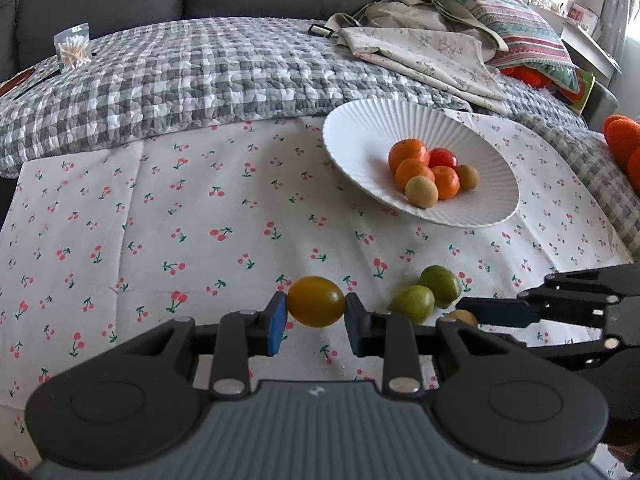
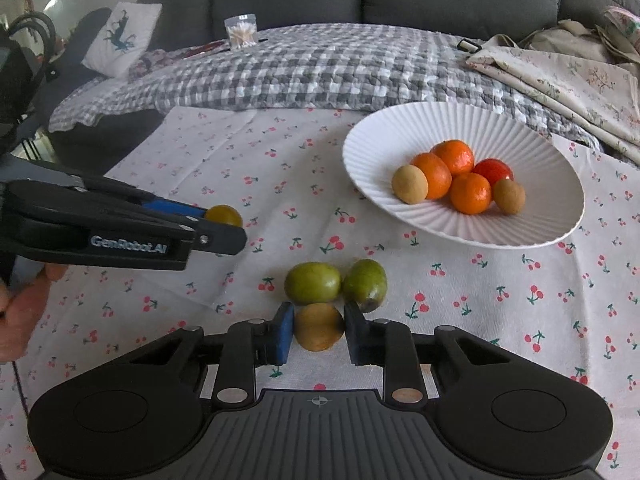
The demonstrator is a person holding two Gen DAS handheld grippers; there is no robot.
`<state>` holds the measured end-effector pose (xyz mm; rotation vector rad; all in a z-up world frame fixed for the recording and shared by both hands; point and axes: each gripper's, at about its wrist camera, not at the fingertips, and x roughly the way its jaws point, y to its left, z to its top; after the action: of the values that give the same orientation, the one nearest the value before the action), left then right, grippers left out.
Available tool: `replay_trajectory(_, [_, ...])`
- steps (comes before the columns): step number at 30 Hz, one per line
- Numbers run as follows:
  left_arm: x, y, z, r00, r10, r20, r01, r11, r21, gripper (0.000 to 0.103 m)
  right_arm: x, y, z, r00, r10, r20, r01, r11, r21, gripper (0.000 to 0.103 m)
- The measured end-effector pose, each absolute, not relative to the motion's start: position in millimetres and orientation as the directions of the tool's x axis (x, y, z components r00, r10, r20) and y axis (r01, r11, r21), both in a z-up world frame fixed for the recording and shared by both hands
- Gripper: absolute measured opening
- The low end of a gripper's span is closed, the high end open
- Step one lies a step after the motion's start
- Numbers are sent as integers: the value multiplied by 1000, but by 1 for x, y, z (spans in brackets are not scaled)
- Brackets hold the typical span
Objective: Organize fruits
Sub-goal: 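Carry tomato and kiwi into the white bowl and open both tools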
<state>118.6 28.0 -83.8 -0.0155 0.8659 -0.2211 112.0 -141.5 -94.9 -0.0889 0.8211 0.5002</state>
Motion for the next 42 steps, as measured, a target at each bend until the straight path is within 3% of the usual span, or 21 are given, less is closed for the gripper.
replay_trajectory(24, [127, 13, -61, 685, -209, -698, 171, 977, -125, 29, 106, -187, -37, 656, 413, -631, -413, 897, 158, 25])
replay_trajectory(42, [152, -30, -58, 721, -192, -666, 177, 980, -92, 29, 139, -246, -16, 733, 332, -594, -250, 943, 219, 25])
